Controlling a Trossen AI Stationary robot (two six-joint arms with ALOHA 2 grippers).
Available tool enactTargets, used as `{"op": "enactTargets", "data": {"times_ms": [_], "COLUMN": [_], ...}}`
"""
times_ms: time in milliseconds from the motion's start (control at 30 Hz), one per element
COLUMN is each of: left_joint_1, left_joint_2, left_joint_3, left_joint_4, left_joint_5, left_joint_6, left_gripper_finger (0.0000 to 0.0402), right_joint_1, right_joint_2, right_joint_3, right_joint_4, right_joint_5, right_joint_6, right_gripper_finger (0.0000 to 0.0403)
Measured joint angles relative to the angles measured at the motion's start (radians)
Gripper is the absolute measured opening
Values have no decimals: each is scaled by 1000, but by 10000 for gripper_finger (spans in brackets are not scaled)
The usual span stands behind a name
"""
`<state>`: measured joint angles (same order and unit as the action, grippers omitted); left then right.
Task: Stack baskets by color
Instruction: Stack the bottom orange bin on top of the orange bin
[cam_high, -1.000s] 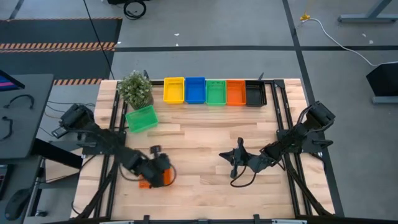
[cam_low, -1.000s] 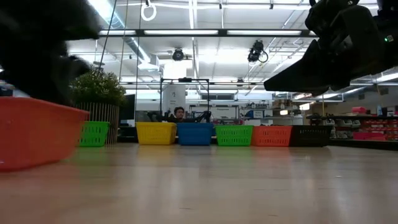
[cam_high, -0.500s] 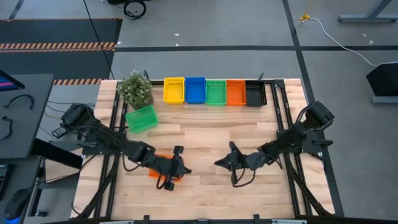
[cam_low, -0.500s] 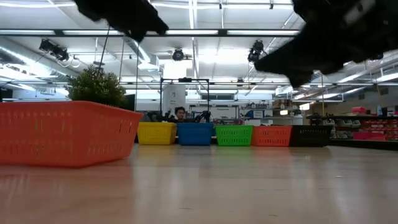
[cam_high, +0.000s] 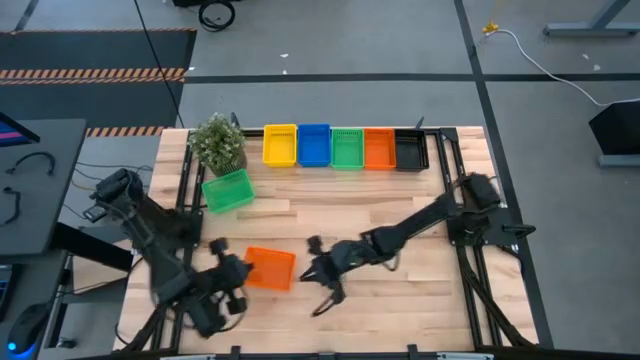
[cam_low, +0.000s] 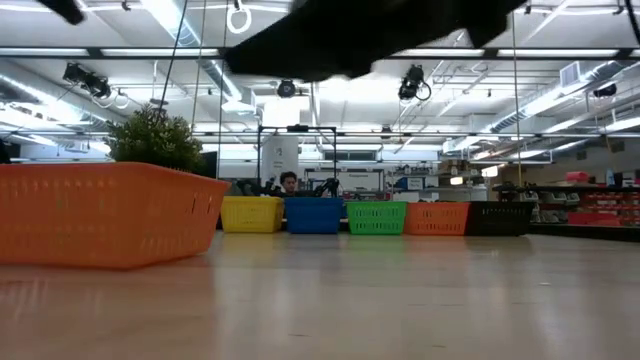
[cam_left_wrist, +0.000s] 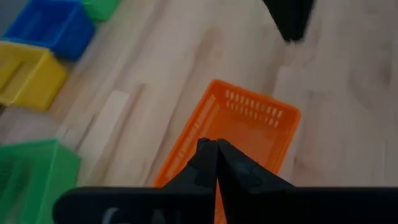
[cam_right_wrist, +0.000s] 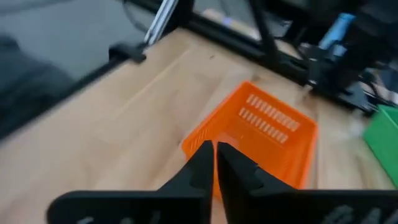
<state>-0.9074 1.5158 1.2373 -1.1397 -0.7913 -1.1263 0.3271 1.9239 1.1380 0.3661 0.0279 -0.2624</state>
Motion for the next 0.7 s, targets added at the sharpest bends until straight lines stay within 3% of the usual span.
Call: {"op": "enactTargets", "data": {"times_ms": [200, 400, 567, 700], "left_joint_1": [-114, -146, -146, -146], "left_joint_2": [2, 2, 3, 2], "left_joint_3": [-74, -151, -183, -184], "left_joint_4": [-65, -58, -43, -41], "left_joint_5": [-77, -77, -66, -64], "left_joint_6": [-263, -383, -408, -408], "left_gripper_finger": [13, 6, 18, 21], "right_joint_1": [-63, -99, -103, -97], "right_joint_2": [156, 249, 296, 313], "right_joint_3": [259, 419, 436, 434], "right_joint_4": [-315, -561, -532, -553], "right_joint_5": [-142, -155, -134, -114], "right_joint_6": [-210, -419, -557, -557], "right_gripper_finger": [99, 157, 158, 123]}}
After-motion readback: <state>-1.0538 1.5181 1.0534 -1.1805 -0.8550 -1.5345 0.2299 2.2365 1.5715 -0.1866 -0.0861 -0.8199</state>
